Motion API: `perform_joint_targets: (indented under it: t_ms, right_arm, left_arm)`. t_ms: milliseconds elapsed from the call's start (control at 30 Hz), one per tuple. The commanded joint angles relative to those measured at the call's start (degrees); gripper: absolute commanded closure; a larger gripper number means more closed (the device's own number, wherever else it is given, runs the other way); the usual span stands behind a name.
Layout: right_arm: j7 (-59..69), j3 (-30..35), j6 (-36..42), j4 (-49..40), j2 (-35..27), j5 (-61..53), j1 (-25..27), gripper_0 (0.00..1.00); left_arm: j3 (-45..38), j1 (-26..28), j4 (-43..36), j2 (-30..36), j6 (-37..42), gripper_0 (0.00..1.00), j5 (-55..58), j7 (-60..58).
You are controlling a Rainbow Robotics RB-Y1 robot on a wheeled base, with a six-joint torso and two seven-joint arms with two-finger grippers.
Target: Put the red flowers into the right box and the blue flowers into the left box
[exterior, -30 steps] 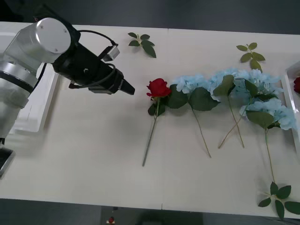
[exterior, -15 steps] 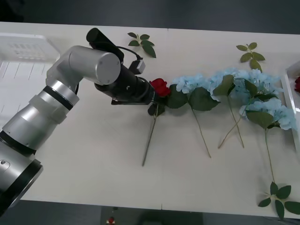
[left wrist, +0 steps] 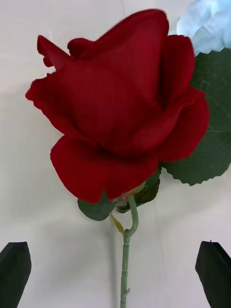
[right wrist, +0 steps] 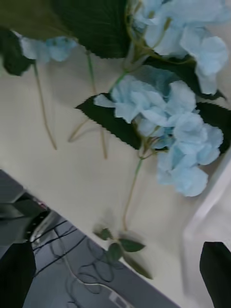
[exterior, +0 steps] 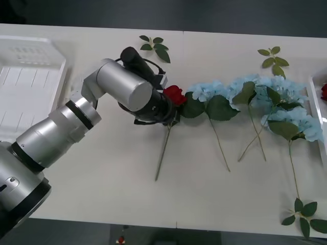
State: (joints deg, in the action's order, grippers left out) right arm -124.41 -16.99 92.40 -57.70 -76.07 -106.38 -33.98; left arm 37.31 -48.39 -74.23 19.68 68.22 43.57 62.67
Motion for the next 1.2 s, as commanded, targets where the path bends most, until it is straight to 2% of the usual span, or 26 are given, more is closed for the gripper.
perform_joint_targets:
  t_ms: [33, 167, 300, 400, 567, 867, 933, 967, 1200]
  right_arm:
    - [0.1, 0.1, 2.8, -2.5, -1.8, -5.1, -1.5, 0.00]
    - [0.6, 0.1, 4.5, -5.6, -1.6, -17.2, 0.5, 0.00]
    - [-1.8, 0.1, 4.0, -8.8, -0.8, -24.0, 3.0, 0.00]
    - [-9.6, 0.1, 3.0, -10.7, 0.2, -23.2, 3.1, 0.00]
    - [-30.6, 0.1, -0.6, -12.4, 1.2, -19.7, 3.1, 0.00]
    - [-30.6, -0.7, -4.6, -12.4, 4.1, -19.7, 3.1, 0.00]
    - [-30.6, -1.3, -5.6, -12.4, 4.6, -19.7, 3.1, 0.00]
    - [-30.6, -1.7, -6.0, -12.4, 4.9, -19.7, 3.1, 0.00]
    - [-30.6, -7.5, -9.1, -12.4, 6.8, -20.9, 3.1, 0.00]
  left_arm:
    - [0.4, -2.8, -1.4, -1.5, -0.8, 0.00, -2.6, -3.4]
    - [0.4, -3.0, 1.1, -3.4, -2.1, 0.00, -3.8, -3.7]
    - [2.0, -4.2, 5.4, -4.6, -5.6, 0.00, -5.2, -3.5]
    - [3.0, -4.5, 8.2, -5.3, -8.5, 0.00, -6.7, -3.3]
    - [3.4, -4.5, 10.4, -6.2, -9.6, 0.00, -9.3, -3.1]
    - [6.4, -4.5, 11.1, -6.2, -9.8, 0.01, -12.1, -3.7]
    - [6.7, -4.5, 11.1, -6.2, -9.9, 0.82, -12.6, -3.6]
    - [6.7, -4.5, 11.1, -6.2, -9.9, 1.00, -12.7, -3.5]
    - [7.3, -4.5, 11.1, -6.2, -10.6, 1.00, -12.7, -2.9]
